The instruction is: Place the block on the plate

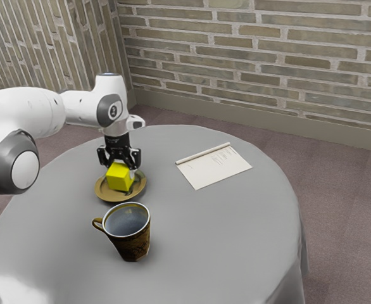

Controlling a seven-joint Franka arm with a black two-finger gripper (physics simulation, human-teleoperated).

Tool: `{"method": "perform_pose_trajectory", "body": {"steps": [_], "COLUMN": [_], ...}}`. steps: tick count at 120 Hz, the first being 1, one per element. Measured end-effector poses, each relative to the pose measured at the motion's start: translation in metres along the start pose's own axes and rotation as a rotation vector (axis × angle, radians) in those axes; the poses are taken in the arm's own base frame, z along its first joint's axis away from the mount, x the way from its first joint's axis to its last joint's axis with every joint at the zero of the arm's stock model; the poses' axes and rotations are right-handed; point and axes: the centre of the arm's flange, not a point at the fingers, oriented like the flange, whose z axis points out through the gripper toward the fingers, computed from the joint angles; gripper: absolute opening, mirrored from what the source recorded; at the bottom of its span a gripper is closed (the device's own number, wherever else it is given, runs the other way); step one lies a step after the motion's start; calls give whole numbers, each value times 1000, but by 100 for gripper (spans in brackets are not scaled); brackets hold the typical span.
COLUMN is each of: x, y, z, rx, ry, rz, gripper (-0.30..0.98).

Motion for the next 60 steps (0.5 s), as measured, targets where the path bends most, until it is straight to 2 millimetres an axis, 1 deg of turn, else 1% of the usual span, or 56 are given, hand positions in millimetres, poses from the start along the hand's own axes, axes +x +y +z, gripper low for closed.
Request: {"method": "perform_pose_trajectory", "body": {"steps": [17,26,33,39,47,60], "x": [0,-2,-6,-13,-27,-51], "y": [-1,-1,-2,-2,-2,6], "z": [-2,-13,-32,-54,-77,-118], "rx": [-1,-3,-6,-3,3,3], "ry": [5,19,43,66,86,120], "rz": [1,3,5,11,19,46], "gripper": [55,59,62,63,65,66]}}
